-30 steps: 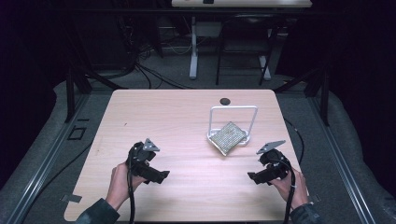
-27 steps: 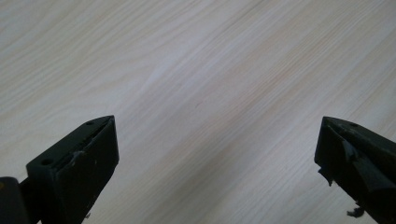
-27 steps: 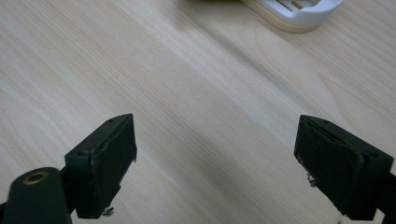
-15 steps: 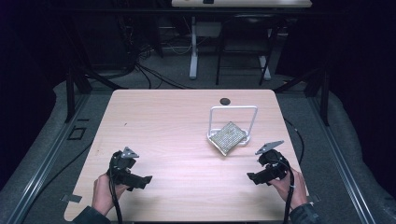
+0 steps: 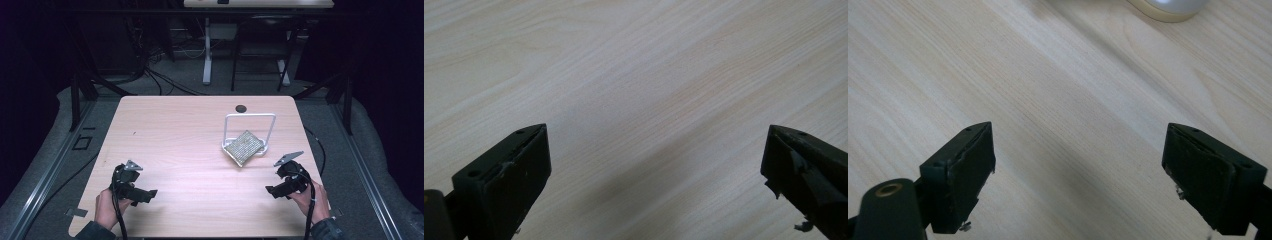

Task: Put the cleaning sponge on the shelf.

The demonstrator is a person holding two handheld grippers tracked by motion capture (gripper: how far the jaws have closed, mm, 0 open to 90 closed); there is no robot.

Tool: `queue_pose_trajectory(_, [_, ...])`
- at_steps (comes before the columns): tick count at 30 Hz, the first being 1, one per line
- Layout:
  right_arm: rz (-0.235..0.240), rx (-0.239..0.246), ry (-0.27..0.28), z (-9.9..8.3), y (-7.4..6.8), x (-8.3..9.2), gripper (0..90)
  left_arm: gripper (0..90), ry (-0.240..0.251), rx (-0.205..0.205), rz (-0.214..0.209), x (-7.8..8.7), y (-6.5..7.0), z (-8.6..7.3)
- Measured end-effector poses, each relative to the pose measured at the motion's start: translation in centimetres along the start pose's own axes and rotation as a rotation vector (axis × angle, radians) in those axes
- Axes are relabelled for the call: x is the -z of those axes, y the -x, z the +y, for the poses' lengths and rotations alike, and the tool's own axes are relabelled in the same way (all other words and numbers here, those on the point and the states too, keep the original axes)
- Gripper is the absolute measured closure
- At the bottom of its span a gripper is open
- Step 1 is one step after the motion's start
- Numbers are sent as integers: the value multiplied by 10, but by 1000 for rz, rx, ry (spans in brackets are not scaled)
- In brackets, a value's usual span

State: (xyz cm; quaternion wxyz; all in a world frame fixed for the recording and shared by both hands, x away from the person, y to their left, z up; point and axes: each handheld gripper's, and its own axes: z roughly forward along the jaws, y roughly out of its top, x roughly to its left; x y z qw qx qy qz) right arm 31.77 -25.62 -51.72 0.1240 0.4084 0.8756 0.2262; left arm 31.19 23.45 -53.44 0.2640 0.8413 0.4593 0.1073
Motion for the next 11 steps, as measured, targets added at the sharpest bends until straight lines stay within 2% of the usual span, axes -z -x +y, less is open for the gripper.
queue_pose_trajectory(7, [2, -1, 0, 0, 1, 0, 134, 0, -15, 3, -2, -4, -6, 0])
queue_pose_trajectory(9, [-1, 4, 2, 0, 2, 0, 137, 0, -11, 20, 2, -5, -6, 0])
queue_pose_trajectory(11, [1, 1, 1, 0, 2, -1, 137, 0, -12, 18, 2, -5, -7, 0])
